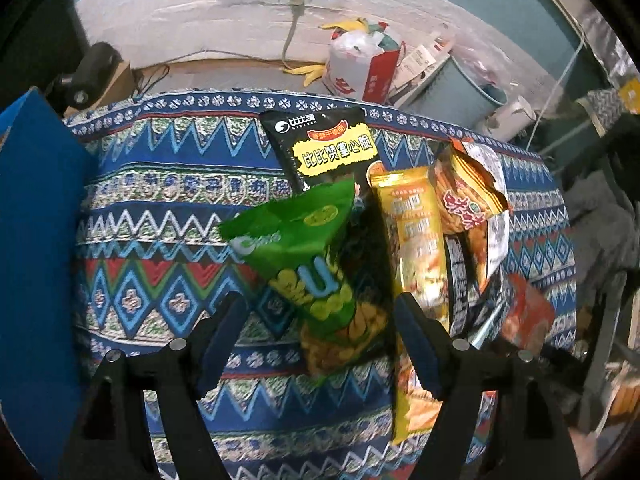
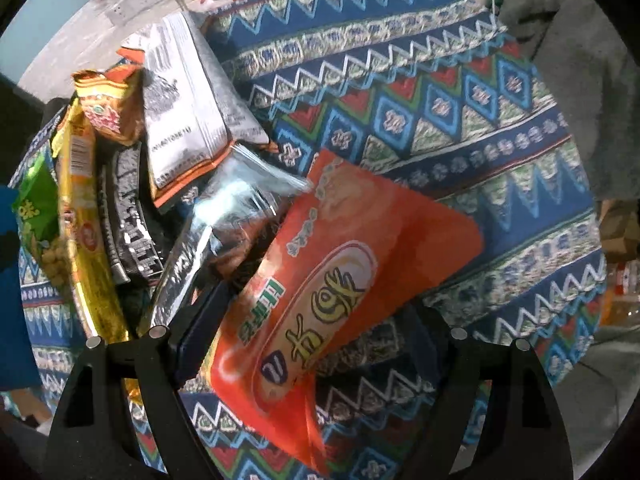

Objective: Organize snacks
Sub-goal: 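Grasp green chip bag with left gripper while right gripper grasps red packet, then lift green bag with left gripper while right gripper lifts red packet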

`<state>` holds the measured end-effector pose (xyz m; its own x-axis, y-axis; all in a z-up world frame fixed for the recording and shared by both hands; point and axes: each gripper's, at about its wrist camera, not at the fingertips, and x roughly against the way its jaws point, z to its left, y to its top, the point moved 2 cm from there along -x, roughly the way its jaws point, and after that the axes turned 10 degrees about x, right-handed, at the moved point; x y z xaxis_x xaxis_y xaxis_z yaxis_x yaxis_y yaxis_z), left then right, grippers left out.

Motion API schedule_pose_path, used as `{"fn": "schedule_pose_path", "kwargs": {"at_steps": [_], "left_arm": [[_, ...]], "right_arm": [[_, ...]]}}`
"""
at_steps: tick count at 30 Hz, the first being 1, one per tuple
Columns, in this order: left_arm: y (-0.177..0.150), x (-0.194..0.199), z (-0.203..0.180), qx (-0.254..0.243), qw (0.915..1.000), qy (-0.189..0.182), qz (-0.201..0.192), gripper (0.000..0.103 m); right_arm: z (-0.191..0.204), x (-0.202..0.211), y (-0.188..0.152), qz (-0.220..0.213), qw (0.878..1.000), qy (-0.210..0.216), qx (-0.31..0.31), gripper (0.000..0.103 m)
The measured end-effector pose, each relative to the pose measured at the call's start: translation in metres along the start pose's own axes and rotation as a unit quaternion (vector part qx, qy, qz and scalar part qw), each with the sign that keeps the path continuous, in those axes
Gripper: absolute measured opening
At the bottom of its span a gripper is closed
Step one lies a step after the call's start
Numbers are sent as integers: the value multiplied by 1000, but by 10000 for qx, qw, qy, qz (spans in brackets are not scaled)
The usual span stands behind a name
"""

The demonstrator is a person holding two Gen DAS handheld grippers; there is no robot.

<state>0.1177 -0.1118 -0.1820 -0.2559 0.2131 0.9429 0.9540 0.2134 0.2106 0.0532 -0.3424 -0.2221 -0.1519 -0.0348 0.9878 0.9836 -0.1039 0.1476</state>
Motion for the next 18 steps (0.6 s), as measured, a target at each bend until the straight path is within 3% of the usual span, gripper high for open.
{"fn": "schedule_pose_path", "kwargs": {"at_steps": [5,9,10,13,14,18], "left_arm": [[5,-23,-7,22,9997,72,227,78],[4,-38,-7,-22,9994,-1,345,78],[3,-39,-5,-22,9994,-54,336,75],[2,-40,-1,-42,9993,-138,345,40],[1,-41,0,-81,9988,-227,415,33],[-4,-32,3,-298,9992,-86,269,30]], "right_arm": [[10,-8,-3,-26,9990,-273,357,80],[19,-5,-1,-87,9965,-389,728,59],[23,-4,1,-105,9958,-450,788,55],[24,5,4,-196,9937,-667,884,53],[22,7,6,-234,9930,-724,908,53],[20,25,19,-468,9906,-808,999,53]]}}
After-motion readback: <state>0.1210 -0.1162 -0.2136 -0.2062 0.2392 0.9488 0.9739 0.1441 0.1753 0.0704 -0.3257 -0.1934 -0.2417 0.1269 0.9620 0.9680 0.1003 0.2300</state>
